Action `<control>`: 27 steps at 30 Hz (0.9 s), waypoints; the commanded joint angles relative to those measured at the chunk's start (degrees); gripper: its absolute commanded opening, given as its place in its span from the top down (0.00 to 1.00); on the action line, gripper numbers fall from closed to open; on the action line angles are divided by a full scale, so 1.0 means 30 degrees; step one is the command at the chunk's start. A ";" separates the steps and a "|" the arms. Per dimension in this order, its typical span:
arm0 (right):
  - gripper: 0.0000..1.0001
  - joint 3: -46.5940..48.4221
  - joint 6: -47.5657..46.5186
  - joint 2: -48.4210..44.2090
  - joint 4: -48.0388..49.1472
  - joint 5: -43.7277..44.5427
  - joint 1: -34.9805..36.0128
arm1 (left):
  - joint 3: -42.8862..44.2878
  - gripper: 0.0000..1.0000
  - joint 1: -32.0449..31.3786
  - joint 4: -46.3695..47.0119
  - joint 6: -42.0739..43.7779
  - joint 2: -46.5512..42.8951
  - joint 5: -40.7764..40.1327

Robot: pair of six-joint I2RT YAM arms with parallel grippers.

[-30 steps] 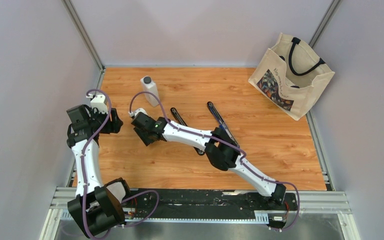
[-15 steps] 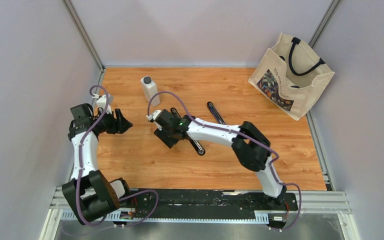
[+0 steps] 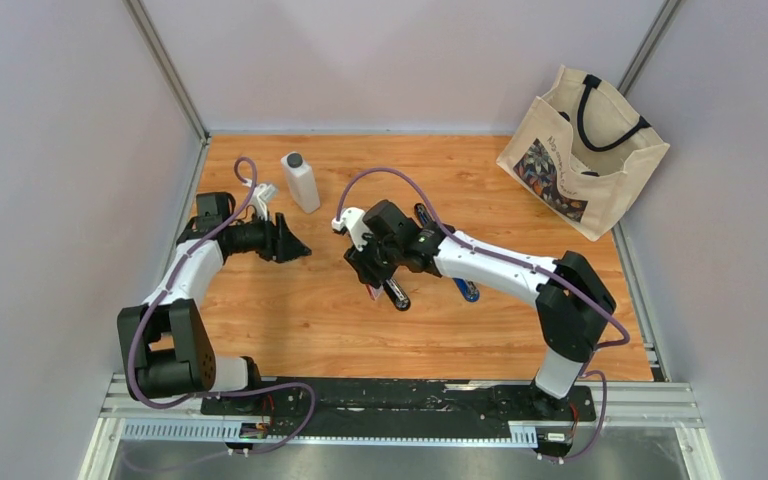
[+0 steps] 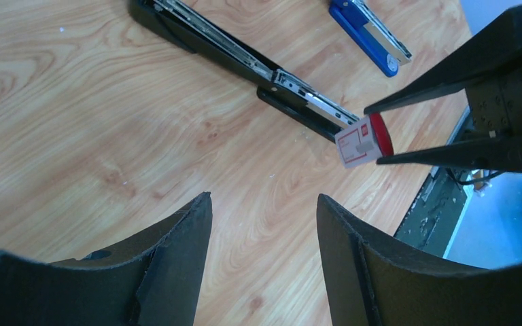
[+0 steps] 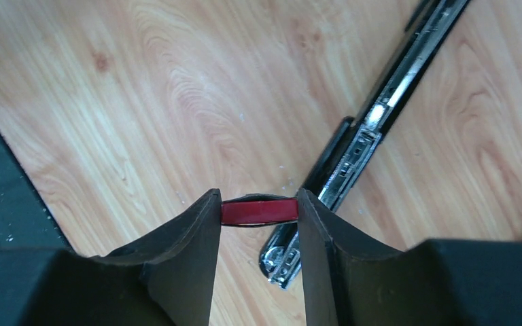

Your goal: Load the staples into the stapler

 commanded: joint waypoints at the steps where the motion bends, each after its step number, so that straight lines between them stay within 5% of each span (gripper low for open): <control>1: 0.56 0.0253 -0.0425 0.0191 0.0427 -0.1657 0.0228 | 0.0718 0.34 -0.0171 0.2114 -0.0654 0.0416 0.1451; 17: 0.52 0.6963 -0.0483 0.5233 -0.0276 -0.0693 0.1488 | -0.0335 0.34 0.1878 0.4459 -0.2469 0.0124 0.1539; 27: 0.41 -0.1350 -0.2650 0.0345 0.0134 0.0536 0.1811 | -0.0542 0.34 0.2056 0.4754 -0.2822 -0.0227 0.1539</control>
